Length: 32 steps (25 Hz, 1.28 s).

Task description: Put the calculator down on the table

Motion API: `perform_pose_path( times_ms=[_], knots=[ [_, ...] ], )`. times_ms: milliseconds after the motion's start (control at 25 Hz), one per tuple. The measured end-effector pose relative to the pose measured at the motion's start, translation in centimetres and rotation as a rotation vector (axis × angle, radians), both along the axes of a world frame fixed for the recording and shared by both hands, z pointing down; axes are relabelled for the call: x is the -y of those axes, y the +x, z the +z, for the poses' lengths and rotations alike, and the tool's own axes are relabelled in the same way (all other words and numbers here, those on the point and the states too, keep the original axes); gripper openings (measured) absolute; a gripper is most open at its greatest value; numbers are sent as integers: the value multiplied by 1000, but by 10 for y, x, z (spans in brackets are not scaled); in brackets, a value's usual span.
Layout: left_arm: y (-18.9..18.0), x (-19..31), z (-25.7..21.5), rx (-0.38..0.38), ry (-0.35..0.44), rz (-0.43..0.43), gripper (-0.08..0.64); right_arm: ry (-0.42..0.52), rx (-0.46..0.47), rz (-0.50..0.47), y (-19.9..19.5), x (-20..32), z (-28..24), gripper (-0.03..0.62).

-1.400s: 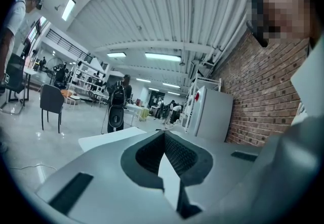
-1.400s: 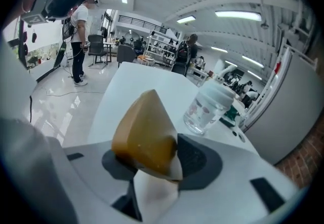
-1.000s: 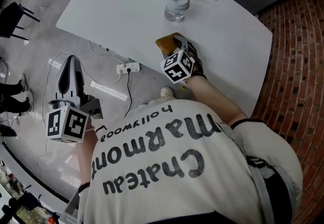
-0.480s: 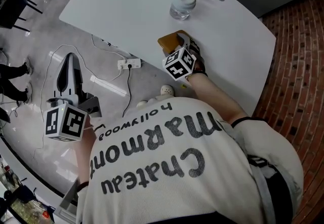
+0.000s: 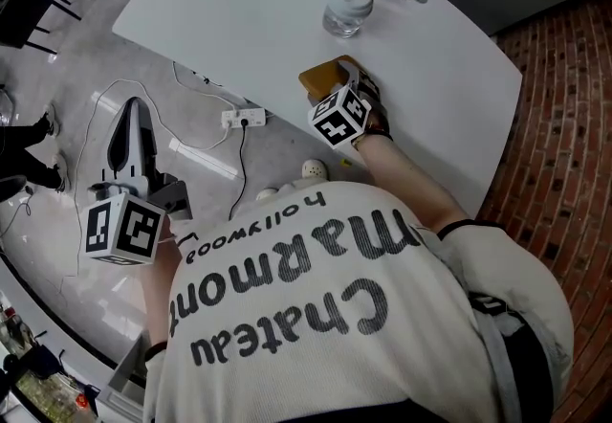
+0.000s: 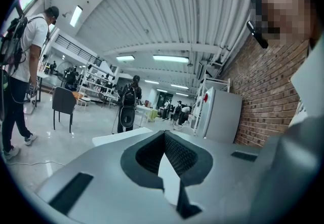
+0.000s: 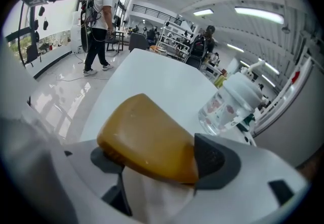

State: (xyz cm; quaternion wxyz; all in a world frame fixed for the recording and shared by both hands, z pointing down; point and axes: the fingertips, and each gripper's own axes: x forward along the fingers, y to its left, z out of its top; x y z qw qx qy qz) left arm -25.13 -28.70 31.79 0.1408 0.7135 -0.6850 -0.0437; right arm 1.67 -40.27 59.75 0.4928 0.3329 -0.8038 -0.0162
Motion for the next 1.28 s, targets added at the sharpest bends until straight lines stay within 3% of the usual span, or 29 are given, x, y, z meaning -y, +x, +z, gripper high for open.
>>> perform_pose_path(
  times_ms=[360, 840, 1280],
  knots=[
    [-2, 1, 1, -3, 4, -10, 0, -88, -38, -69, -1, -6, 4, 422],
    [-5, 3, 1, -11, 21, -13, 0, -158, -77, -116, -4, -10, 10, 417],
    [-14, 2, 1, -18, 28, -52, 0, -239, -46, -79, -5, -10, 12, 408]
  ],
)
